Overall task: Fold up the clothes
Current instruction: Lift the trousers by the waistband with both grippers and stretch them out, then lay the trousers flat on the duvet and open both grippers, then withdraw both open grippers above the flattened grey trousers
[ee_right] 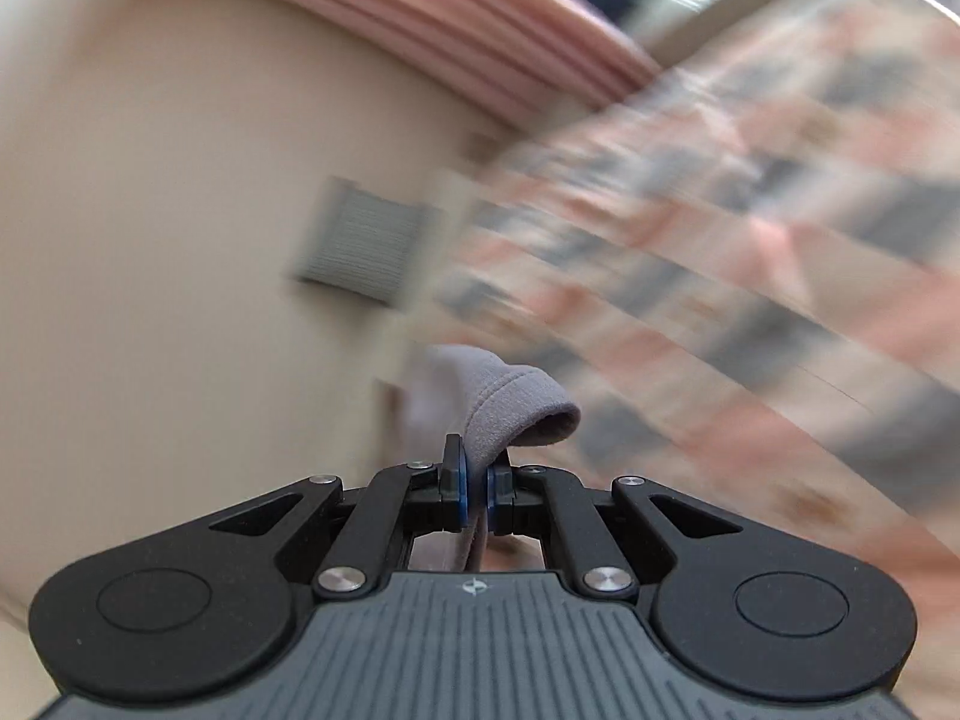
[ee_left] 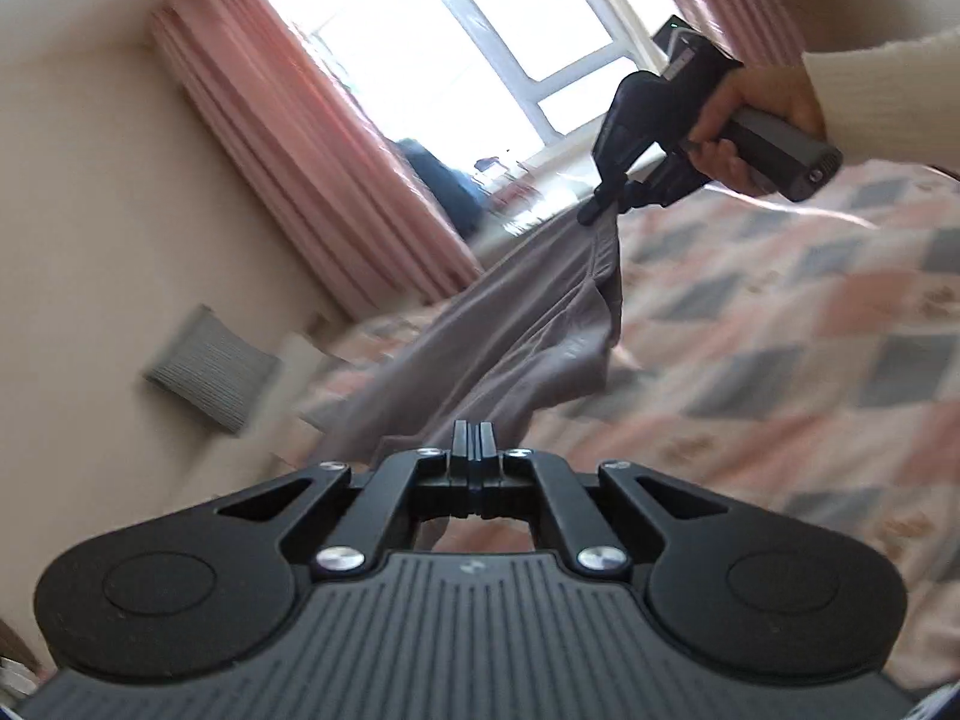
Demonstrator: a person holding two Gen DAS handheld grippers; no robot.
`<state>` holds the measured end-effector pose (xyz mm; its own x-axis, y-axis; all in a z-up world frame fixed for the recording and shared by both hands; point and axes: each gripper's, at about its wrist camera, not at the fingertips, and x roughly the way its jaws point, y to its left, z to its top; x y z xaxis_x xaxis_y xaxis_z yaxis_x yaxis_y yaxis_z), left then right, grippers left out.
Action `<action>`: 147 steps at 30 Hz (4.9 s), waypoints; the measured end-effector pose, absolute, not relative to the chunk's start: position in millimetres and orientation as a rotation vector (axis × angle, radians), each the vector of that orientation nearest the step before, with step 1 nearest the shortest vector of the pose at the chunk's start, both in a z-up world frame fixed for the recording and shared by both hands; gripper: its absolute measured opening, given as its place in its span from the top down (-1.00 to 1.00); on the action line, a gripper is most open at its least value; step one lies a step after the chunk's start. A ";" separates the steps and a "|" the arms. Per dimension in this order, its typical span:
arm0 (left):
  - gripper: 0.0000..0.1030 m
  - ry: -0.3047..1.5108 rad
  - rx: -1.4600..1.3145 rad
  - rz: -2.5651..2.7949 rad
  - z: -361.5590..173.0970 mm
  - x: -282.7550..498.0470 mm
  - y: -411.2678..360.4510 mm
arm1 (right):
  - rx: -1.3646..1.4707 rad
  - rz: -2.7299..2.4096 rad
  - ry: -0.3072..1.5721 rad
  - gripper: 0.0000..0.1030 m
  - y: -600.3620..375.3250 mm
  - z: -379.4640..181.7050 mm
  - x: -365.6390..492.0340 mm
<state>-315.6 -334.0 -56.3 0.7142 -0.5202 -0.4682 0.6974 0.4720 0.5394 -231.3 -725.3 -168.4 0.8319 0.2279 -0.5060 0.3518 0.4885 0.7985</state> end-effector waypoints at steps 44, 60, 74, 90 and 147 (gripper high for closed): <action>0.95 0.050 0.995 -1.542 -329.0 -486.7 -417.3 | 0.841 -0.552 0.915 0.91 -791.2 -331.6 -492.2; 0.31 0.389 0.917 -1.535 -376.1 -493.5 -418.5 | 0.502 -0.870 1.008 -0.60 -730.5 -368.7 -512.1; 0.19 1.062 0.160 -0.237 -335.7 20.1 -189.9 | 1.399 -1.165 0.628 -0.51 -529.5 -368.9 -621.7; 1.00 1.021 -0.133 -0.369 -343.8 186.4 -130.0 | 1.435 -1.436 0.177 -0.49 -416.7 -379.6 -605.5; -0.01 1.004 0.676 -0.571 -232.2 -83.6 -173.4 | 0.930 -1.130 0.842 -0.60 -377.7 -261.6 -510.6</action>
<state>-83.6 -173.4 -232.2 0.4266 -0.1238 -0.8959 0.7070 0.6634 0.2450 -510.6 -377.7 -261.6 0.2213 -0.3578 -0.9072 0.9716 0.1606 0.1737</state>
